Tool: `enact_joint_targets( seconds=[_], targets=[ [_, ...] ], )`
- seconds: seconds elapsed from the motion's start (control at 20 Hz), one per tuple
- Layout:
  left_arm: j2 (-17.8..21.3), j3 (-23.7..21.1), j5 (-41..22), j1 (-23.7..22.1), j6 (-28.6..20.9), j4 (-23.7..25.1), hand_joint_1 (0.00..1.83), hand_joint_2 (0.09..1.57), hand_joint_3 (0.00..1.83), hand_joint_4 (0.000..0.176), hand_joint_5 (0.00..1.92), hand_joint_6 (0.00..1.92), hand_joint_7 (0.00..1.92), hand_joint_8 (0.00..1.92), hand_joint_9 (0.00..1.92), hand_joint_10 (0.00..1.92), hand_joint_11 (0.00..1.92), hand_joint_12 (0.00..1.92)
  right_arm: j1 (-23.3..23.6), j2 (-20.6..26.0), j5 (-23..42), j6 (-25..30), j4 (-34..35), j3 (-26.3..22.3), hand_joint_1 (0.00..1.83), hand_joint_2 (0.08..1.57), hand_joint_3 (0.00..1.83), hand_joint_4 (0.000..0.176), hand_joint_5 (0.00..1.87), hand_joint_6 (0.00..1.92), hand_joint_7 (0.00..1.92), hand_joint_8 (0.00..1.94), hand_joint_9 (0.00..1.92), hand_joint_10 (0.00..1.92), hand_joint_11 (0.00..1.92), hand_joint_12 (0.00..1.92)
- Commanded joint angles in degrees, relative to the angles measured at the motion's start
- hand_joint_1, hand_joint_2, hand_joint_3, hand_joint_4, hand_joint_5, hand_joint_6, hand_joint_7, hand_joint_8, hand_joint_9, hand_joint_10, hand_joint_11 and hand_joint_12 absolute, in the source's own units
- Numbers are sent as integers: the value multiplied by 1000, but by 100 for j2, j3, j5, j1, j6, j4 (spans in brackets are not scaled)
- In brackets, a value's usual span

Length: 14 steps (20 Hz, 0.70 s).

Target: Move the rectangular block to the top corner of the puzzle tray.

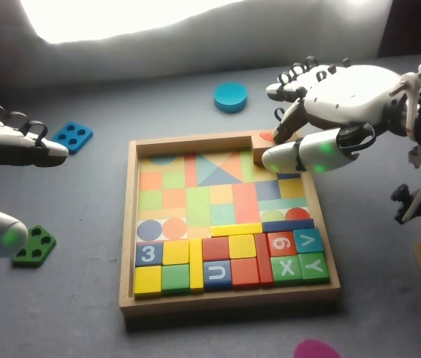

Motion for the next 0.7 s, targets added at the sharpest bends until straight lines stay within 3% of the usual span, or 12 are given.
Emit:
enact_joint_targets(
  seconds=[0.0,0.15,0.35,0.65],
  targets=[
    [-5,-9,473,-74,-18,55,55,1295,0,27,88,3,107,1,128,2,0,590,103,67,610,12,44,28,0,1177,0,0,691,7,59,0,0,0,0,0],
    [-5,-15,473,-74,-18,55,23,1302,3,20,82,0,97,1,126,2,0,592,212,98,684,47,65,28,0,1178,1,0,710,14,66,3,0,0,0,0],
    [-5,-16,473,-74,-18,55,32,1294,0,23,87,1,98,0,135,2,0,644,430,192,722,112,90,-50,0,1185,4,0,718,18,86,12,0,0,0,0],
    [-4,-26,473,-75,-18,55,46,1297,1,20,92,2,100,1,121,4,0,599,827,889,634,118,138,-1048,0,1176,0,0,694,7,80,6,0,0,0,0]
  ],
)
